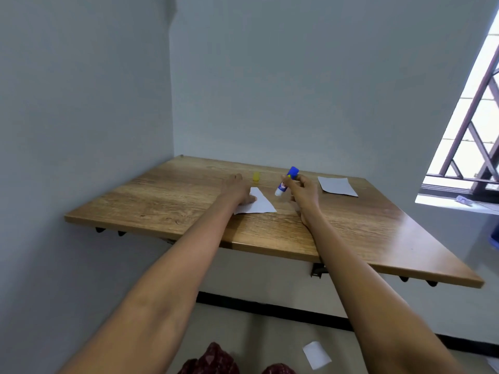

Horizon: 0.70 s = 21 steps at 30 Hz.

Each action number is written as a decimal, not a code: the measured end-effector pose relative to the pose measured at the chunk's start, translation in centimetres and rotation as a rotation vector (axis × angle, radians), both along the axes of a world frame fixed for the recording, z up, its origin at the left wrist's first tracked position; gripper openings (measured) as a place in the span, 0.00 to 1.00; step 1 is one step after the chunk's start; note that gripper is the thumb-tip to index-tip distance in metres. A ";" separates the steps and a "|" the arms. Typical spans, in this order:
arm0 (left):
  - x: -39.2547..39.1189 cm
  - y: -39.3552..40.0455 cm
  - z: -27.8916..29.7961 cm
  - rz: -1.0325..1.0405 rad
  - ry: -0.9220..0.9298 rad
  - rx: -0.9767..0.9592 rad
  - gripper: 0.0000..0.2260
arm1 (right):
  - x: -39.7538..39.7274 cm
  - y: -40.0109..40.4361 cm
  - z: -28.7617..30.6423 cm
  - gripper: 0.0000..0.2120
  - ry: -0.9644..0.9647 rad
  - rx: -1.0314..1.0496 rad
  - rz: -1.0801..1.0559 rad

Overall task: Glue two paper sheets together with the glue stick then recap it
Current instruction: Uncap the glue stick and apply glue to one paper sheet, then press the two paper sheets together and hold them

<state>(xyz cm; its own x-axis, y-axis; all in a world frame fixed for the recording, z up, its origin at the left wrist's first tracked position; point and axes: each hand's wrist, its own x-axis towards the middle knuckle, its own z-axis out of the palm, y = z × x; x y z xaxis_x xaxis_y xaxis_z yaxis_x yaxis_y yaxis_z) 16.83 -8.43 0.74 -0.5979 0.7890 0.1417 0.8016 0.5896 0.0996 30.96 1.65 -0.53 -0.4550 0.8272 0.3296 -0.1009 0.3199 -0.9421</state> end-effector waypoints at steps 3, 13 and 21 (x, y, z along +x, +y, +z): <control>0.1 -0.2 0.4 -0.085 0.029 0.103 0.15 | -0.4 0.6 0.6 0.10 0.034 -0.015 -0.036; 1.8 4.6 2.4 -0.298 -1.028 0.654 0.25 | -3.7 5.2 1.8 0.12 -0.121 0.041 0.008; -1.1 11.5 0.1 -0.293 -1.123 0.753 0.27 | -7.3 11.5 0.4 0.15 -0.294 0.184 0.099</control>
